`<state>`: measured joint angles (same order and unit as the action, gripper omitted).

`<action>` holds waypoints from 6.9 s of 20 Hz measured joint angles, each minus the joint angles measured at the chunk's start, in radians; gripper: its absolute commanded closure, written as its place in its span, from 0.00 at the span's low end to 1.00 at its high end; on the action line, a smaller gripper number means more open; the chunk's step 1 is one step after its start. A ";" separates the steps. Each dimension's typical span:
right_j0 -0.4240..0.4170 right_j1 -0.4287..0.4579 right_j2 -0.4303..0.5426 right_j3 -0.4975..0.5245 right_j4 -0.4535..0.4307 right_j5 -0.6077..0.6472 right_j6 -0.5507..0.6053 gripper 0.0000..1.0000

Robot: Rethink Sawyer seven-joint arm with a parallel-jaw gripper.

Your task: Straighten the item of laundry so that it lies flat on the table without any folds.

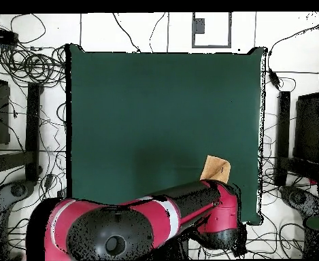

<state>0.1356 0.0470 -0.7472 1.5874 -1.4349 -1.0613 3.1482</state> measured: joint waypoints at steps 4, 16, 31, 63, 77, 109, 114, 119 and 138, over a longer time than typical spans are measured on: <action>0.005 -0.001 0.001 -0.002 -0.024 0.000 0.000 0.00; 0.043 -0.034 0.002 0.000 -0.118 0.000 0.000 0.00; 0.030 -0.052 0.001 0.005 -0.151 0.000 0.000 0.00; 0.027 -0.108 0.002 0.078 -0.221 0.000 0.000 0.00; -0.145 -0.116 0.036 0.205 -0.203 0.009 0.000 0.00; -0.579 0.023 0.191 0.259 0.170 0.170 -0.519 0.00; -0.578 0.070 0.184 0.276 0.374 0.147 -0.627 0.00; -0.565 0.117 0.157 0.286 0.616 0.021 -0.702 0.00; -0.470 0.210 0.079 0.309 0.823 -0.088 -0.772 0.00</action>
<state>-0.3345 0.2571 -0.6680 1.8969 -0.6115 -1.1489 2.3767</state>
